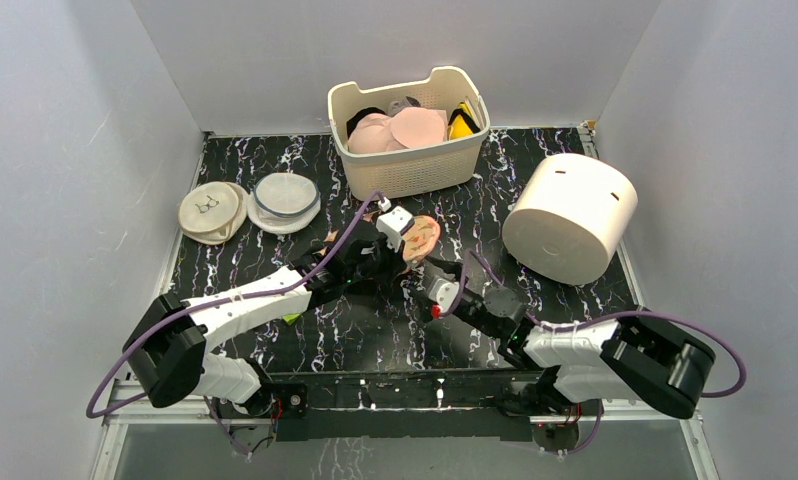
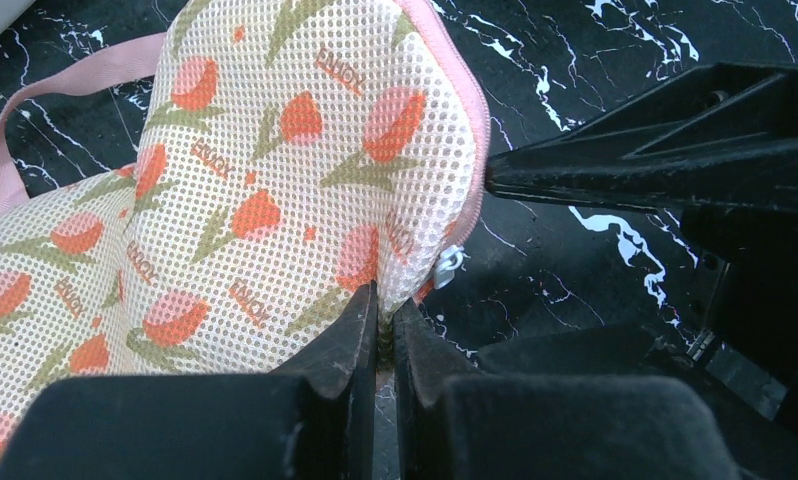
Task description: Unzip the laundry bag and remove the bra
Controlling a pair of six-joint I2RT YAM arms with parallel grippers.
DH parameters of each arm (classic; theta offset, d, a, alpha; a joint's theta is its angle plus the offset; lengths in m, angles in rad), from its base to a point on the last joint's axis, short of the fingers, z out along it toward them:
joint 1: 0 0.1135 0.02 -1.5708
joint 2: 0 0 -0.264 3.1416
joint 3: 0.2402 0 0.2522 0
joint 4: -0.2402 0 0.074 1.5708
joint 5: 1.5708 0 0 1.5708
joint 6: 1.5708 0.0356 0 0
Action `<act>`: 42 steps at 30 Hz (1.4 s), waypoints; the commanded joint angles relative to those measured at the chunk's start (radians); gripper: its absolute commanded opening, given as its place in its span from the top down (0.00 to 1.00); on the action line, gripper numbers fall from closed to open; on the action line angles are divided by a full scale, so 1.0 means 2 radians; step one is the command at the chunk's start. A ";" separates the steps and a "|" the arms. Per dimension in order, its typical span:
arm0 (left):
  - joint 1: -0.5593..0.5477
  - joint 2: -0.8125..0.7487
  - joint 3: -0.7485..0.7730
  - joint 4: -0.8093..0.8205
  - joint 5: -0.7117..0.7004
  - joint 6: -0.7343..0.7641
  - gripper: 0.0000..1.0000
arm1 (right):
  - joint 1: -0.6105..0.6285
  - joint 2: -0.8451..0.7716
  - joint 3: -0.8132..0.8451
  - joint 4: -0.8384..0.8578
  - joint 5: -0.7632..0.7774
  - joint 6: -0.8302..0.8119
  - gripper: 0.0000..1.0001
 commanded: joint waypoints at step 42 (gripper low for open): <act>0.021 -0.018 0.031 -0.025 0.024 0.003 1.00 | 0.001 0.106 0.046 0.195 0.083 -0.139 0.45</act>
